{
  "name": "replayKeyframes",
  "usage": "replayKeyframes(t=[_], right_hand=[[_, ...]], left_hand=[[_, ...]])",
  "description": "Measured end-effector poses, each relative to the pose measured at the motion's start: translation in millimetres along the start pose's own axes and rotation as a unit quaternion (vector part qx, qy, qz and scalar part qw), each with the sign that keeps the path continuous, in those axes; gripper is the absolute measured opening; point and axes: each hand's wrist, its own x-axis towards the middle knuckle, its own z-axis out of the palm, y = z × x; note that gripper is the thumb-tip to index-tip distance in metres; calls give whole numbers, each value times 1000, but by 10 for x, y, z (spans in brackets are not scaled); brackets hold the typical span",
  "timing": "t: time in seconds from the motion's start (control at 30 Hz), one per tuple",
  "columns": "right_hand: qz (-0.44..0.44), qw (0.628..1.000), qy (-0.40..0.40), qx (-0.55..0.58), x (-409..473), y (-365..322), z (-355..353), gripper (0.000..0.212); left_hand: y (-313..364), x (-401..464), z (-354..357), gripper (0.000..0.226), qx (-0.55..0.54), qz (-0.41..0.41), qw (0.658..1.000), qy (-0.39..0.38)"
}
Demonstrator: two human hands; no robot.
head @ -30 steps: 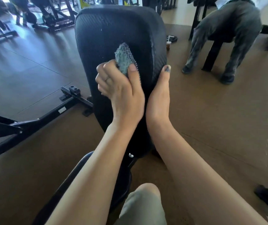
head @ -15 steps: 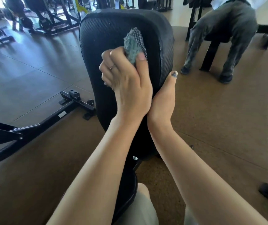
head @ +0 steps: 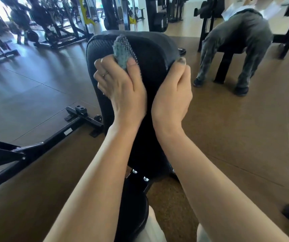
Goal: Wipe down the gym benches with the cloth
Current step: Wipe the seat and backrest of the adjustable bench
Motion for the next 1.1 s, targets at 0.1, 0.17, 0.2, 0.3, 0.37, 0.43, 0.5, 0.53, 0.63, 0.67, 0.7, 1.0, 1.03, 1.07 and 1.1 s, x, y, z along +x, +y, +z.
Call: replayKeyframes(t=[0.1,0.17,0.2,0.3,0.37,0.43,0.5,0.53,0.63,0.67,0.7,1.0,1.03,1.07,1.1], right_hand=[[-4,1000,23,3,-15,72,43,42],[-12,999,29,0,-13,90,55,41],[-14,999,30,-3,-11,85,64,40],[-21,999,36,-11,-14,98,76,38],[-22,999,37,-10,-7,95,66,37],[-22,999,30,-6,2,99,56,36],[-21,1000,23,-7,6,100,50,37],[-21,1000,20,-6,2,99,51,37],[-20,1000,18,-4,-14,104,54,38],[-20,1000,20,-3,-19,100,59,38],[-20,1000,23,-4,-22,99,65,38],[-21,1000,17,2,-17,92,50,36],[-21,1000,17,3,-19,94,53,36],[-20,1000,18,3,-20,96,57,36],[-21,1000,20,1,-19,95,61,36]], left_hand=[[-168,294,3,43,-25,-78,996,32],[-291,444,-1,42,-35,-148,987,42],[-299,450,-1,42,-30,-160,986,43],[-107,216,11,40,-28,-109,993,30],[31,-12,15,36,-21,-14,1000,13],[77,-39,5,37,-9,46,999,5],[9,130,-14,37,-1,27,1000,11],[-69,263,-18,35,-6,-14,1000,18],[-353,603,-58,36,-16,-149,988,29],[-381,622,-69,36,-8,-164,986,30],[-353,591,-68,36,-4,-162,986,28],[-134,361,-28,36,-2,-24,1000,16],[-252,466,-42,39,-10,-76,997,22],[-374,545,-57,42,-15,-131,991,27],[-467,590,-67,45,-14,-171,985,28]])
